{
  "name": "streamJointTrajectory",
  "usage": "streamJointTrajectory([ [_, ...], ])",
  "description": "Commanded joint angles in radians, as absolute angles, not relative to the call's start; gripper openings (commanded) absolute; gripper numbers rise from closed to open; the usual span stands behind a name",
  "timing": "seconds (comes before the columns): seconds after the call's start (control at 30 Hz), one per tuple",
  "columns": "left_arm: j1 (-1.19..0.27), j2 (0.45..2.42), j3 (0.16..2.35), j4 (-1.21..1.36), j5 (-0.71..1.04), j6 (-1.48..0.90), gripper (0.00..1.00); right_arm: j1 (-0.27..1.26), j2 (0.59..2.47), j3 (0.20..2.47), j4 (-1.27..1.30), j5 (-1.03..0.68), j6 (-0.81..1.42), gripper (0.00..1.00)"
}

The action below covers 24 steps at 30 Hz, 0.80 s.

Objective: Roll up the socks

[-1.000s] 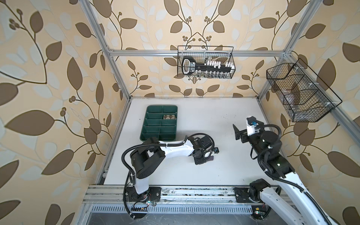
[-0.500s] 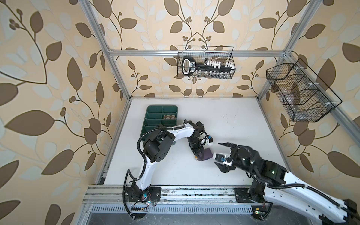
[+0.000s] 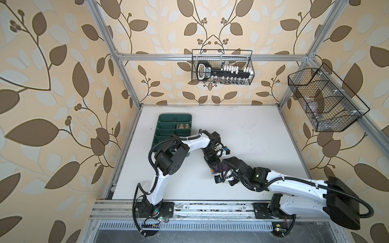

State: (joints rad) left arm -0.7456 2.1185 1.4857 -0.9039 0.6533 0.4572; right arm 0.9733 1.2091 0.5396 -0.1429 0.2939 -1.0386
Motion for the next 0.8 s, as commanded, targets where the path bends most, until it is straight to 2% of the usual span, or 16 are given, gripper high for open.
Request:
streamJointTrajectory([
  [0.0, -0.747, 2.165, 1.465, -0.979, 0.567, 0.472, 0.0, 0.959, 1.308, 0.583, 0.017, 0.261, -1.095, 0.92],
  [0.2, -0.743, 2.153, 1.453, -0.967, 0.577, 0.47, 0.0, 0.946, 1.45, 0.622, 0.048, 0.207, -1.095, 0.83],
  [0.37, -0.742, 2.143, 1.443, -0.957, 0.593, 0.468, 0.0, 0.946, 1.528, 0.636, 0.016, 0.197, -1.061, 0.64],
  [0.57, -0.742, 2.087, 1.412, -0.908, 0.617, 0.45, 0.0, 0.961, 1.582, 0.645, -0.055, 0.171, -1.037, 0.46],
  [0.6, -0.742, 2.072, 1.404, -0.891, 0.63, 0.445, 0.0, 0.962, 1.589, 0.647, -0.067, 0.166, -1.031, 0.41],
  [0.7, -0.742, 2.038, 1.389, -0.851, 0.667, 0.425, 0.0, 0.969, 1.608, 0.66, -0.092, 0.169, -1.01, 0.16],
  [0.77, -0.742, 2.02, 1.384, -0.835, 0.687, 0.416, 0.05, 0.974, 1.619, 0.671, -0.112, 0.174, -0.993, 0.0],
])
